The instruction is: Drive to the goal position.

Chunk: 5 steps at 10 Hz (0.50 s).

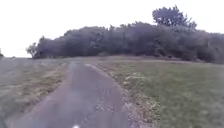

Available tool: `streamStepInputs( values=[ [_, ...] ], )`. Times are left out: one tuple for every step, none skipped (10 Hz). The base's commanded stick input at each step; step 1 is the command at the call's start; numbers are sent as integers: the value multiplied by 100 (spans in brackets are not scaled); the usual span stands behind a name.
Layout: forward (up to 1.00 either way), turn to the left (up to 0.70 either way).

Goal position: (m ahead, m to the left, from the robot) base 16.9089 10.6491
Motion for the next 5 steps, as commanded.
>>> streamStepInputs(
  values=[
    [45,27],
    [45,27],
    [45,27],
    [45,27],
    [45,27]
  ],
)
